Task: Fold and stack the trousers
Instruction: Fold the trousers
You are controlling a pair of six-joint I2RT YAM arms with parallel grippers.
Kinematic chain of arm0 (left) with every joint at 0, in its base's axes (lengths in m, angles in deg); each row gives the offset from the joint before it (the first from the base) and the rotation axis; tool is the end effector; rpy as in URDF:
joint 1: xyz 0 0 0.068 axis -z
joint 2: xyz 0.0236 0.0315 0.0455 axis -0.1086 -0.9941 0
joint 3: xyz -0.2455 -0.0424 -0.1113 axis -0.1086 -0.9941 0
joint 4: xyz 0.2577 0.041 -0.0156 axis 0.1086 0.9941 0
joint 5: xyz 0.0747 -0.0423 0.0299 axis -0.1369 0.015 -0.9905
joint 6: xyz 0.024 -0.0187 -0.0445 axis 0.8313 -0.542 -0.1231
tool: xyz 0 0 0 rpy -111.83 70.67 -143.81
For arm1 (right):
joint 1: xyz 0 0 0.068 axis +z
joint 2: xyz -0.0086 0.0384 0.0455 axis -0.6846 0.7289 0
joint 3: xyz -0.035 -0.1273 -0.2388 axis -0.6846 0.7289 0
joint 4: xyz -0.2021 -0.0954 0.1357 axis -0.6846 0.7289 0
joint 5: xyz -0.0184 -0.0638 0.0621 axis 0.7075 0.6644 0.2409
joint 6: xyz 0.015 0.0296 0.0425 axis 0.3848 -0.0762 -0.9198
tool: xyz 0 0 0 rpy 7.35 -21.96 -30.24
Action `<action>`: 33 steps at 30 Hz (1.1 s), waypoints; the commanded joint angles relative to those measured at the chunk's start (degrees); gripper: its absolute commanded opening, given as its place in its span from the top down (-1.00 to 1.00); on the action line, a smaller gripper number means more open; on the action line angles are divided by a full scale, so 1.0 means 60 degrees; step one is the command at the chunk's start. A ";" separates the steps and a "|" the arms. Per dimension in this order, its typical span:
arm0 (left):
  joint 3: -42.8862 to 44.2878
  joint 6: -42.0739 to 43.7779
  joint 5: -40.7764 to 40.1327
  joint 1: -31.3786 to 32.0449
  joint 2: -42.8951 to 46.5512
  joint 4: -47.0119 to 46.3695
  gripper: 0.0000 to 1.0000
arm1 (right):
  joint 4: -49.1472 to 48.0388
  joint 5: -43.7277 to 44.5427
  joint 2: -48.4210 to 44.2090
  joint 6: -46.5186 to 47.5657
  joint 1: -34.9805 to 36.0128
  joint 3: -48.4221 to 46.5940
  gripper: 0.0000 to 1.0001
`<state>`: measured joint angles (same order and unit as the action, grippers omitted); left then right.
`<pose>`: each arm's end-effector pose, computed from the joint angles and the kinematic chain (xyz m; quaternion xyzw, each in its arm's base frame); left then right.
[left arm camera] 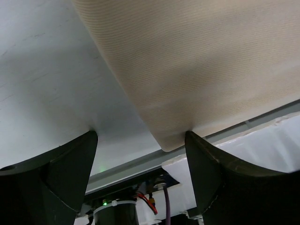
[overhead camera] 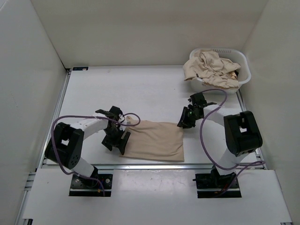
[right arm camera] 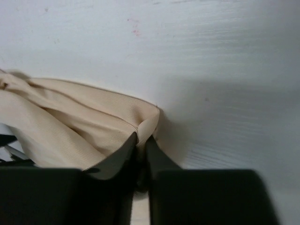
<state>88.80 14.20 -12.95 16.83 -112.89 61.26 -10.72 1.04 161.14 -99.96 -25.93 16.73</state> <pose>0.2063 -0.0972 0.1520 -0.1928 -0.9736 0.1110 0.0518 0.2982 0.1039 0.1518 0.0734 0.9592 0.2282 0.1498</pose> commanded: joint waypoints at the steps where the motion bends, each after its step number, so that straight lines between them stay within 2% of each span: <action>1: -0.0230 0.0046 -0.0946 0.0460 -0.0161 -0.1101 -0.74 | -0.0168 0.0129 0.0397 -0.0495 -0.0023 -0.0541 0.80; 2: -0.0232 0.0046 -0.1138 0.0462 -0.0265 -0.1233 -0.71 | -0.0168 0.0260 0.0543 -0.0642 -0.0023 -0.0542 0.96; 3: -0.0362 0.0046 -0.1343 0.0592 -0.0266 -0.1481 -0.71 | -0.0168 0.0348 0.0545 -0.0789 -0.0125 -0.0673 1.00; 5: -0.0655 0.0046 -0.1912 0.0725 -0.0383 -0.1760 -0.71 | -0.0256 0.0597 0.0778 -0.1462 -0.0227 -0.0777 1.00; 10: -0.1109 0.0046 -0.2354 0.1135 -0.0471 -0.2156 -0.69 | -0.0725 0.0949 0.1085 -0.3159 -0.0551 -0.0966 1.00; 18: -0.1141 0.0046 -0.2633 0.1355 -0.0647 -0.2362 -0.69 | -0.0725 0.1316 0.1790 -0.3896 -0.0551 -0.1612 1.00; 19: -0.1140 0.0046 -0.2634 0.1355 -0.0647 -0.2362 -0.69 | -0.0725 0.1316 0.1877 -0.3896 -0.0551 -0.1612 0.94; 23: -0.0570 0.0046 -0.2722 0.1268 -0.0282 -0.2217 -0.75 | -0.0725 0.1490 0.1644 -0.3386 -0.0551 -0.1700 0.11; 27: 0.0294 0.0046 -0.1948 0.1049 0.0449 -0.1397 -0.77 | 0.0050 0.2425 0.0620 -0.2391 -0.0551 -0.2020 -0.08; 31: 0.1507 0.0046 -0.1857 0.0507 0.1168 -0.0884 -0.77 | 0.1614 0.3349 -0.0405 -0.1451 -0.0551 -0.2534 -0.26; 33: 0.1934 0.0046 -0.1857 0.0170 0.1417 -0.0767 -0.87 | 0.2231 0.3658 -0.0904 -0.1158 -0.0551 -0.2666 -0.29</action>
<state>95.34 14.11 -24.99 20.22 -109.70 57.74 -4.71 16.65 161.47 -112.49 -28.96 4.25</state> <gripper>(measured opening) 0.923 0.642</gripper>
